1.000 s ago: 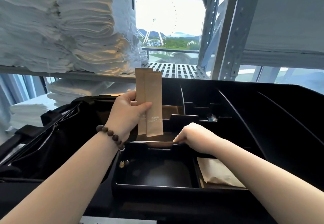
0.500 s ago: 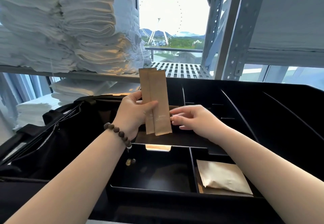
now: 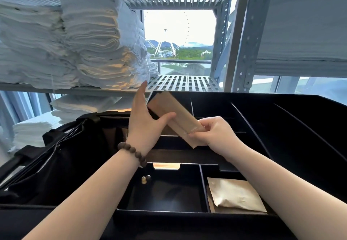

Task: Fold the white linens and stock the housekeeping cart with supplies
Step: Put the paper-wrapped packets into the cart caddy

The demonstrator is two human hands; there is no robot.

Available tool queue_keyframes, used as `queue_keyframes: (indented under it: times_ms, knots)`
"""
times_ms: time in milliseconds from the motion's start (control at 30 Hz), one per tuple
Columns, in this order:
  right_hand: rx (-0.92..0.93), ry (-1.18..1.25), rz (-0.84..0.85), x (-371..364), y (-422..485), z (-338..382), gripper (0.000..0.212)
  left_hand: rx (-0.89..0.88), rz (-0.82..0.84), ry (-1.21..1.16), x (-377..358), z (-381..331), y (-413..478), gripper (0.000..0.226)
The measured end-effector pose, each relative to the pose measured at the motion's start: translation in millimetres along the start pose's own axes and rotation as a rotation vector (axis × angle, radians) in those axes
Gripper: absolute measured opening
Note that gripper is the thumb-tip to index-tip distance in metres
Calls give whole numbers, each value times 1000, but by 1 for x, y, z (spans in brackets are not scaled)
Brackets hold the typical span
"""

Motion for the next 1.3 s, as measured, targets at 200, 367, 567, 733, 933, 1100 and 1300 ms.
queue_keyframes:
  times_ms: [200, 367, 567, 733, 933, 1100, 1300]
  knots:
    - [56, -480, 8, 5, 3, 1, 18, -355, 392, 725, -39, -13, -4, 49]
    - [82, -721, 82, -1, 8, -8, 22, -356, 455, 884, -52, 4, -1, 20]
    - [181, -941, 222, -19, 14, -27, 35, -301, 529, 1129, -72, 37, 4, 10]
    - [279, -1118, 320, -38, 25, -49, 51, -276, 677, 1289, -93, 68, 1, 26]
    - [307, -1285, 419, -53, 34, -66, 58, -204, 806, 1320, -108, 82, 1, 24]
    - [263, -1411, 508, -61, 39, -73, 56, -150, 885, 1389, -115, 95, -3, 23]
    - [185, -1493, 621, -68, 42, -84, 45, -68, 1050, 1382, -119, 106, -10, 24]
Point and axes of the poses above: each hand's wrist, its own y-axis towards the middle knuckle, its own x-axis out of the back of the hand, z = x × y, the point moved 8 cm from there along y, towards the middle knuckle, and after that the axes turned 10 degrees about z, right-handed, at the moved point
